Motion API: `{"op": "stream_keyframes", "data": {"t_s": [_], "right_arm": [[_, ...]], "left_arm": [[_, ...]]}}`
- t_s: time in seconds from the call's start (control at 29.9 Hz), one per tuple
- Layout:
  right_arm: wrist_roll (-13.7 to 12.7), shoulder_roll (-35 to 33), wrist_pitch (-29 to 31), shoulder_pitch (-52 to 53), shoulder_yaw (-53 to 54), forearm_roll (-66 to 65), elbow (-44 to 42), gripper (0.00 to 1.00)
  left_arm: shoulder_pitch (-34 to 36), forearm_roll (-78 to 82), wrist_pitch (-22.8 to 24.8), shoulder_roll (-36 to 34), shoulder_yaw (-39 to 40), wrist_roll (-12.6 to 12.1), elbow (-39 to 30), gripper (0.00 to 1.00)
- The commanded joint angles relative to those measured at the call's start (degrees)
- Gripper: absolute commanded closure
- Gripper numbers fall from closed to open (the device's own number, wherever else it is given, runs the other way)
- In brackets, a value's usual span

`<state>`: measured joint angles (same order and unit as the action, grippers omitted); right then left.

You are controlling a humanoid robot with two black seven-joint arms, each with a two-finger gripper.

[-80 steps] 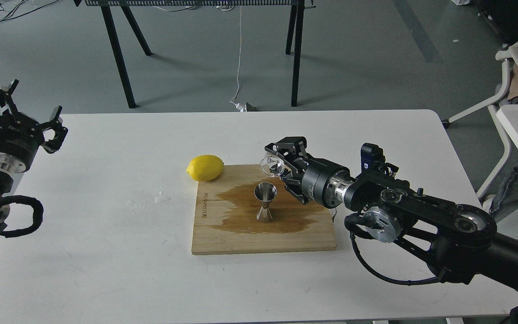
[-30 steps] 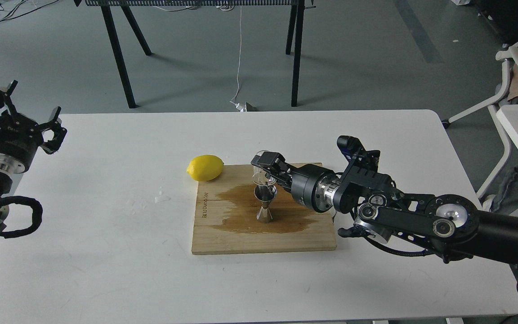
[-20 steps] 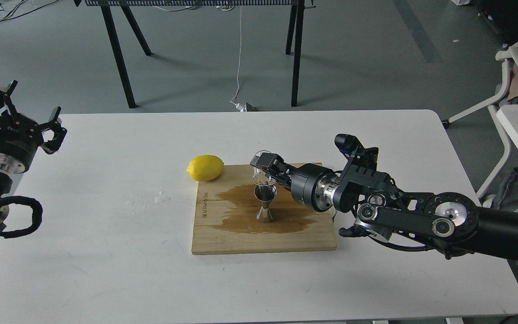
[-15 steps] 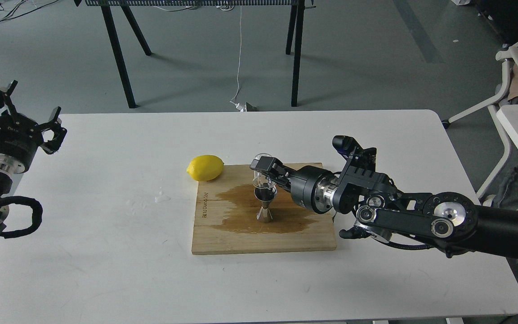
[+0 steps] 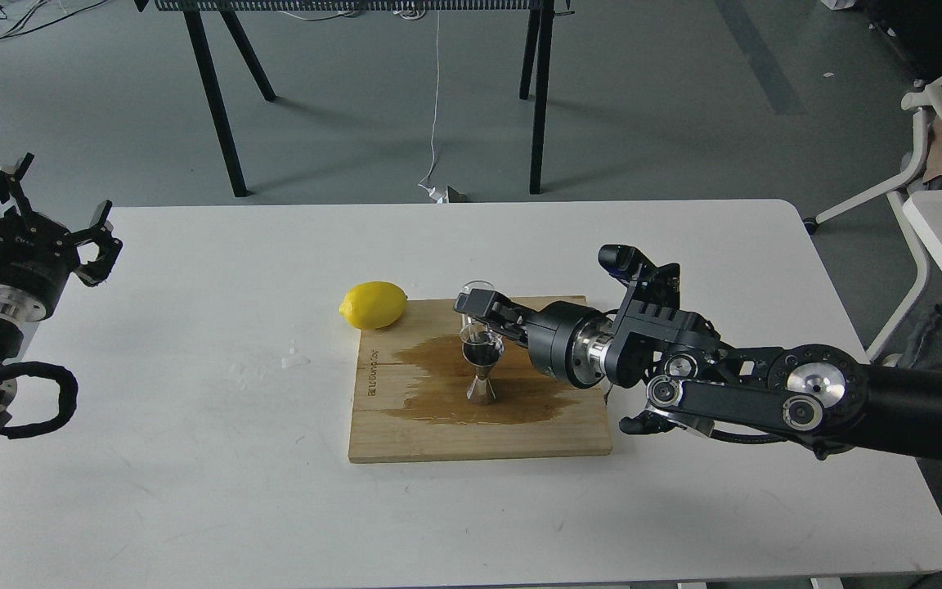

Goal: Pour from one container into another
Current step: 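Tilt the glass with the right gripper to pour into the jigger, then carry the glass with the right gripper back away from the board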

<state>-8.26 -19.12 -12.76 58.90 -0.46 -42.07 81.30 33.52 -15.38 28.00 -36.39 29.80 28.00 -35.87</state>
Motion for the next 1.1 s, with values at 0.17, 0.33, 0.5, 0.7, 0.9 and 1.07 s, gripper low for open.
{"op": "stream_keyframes", "data": {"t_s": [0.17,0.33,0.5,0.7,0.9,1.07], "right_arm": [[-0.1,-0.7,0.0,0.9,-0.6,-0.6,0.0,0.54],[-0.1,-0.7,0.0,0.9,-0.6,-0.6,0.0,0.54],[-0.1,-0.5,0.0,1.0,-0.6,-0.5,0.0,0.54],[-0.2,-0.5,-0.2,0.9,0.3,0.5,0.1,0.54],[-0.1,-2.7,-0.4,-1.0,8.1,5.8,0.3,0.54],[0.0,-3.5,-0.3,-7.6,21.9,13.0,0.2,0.54]], "left_arm": [[0.0,0.0,0.0,0.0,0.0,0.0,0.0,0.08],[0.0,0.0,0.0,0.0,0.1,0.0,-0.1,0.08],[0.0,0.0,0.0,-0.1,0.1,0.0,0.0,0.08],[0.0,0.0,0.0,-0.1,0.1,0.0,0.0,0.08],[0.0,0.0,0.0,-0.1,0.0,0.0,0.0,0.08],[0.0,0.0,0.0,-0.2,0.1,0.0,0.0,0.08]]}}
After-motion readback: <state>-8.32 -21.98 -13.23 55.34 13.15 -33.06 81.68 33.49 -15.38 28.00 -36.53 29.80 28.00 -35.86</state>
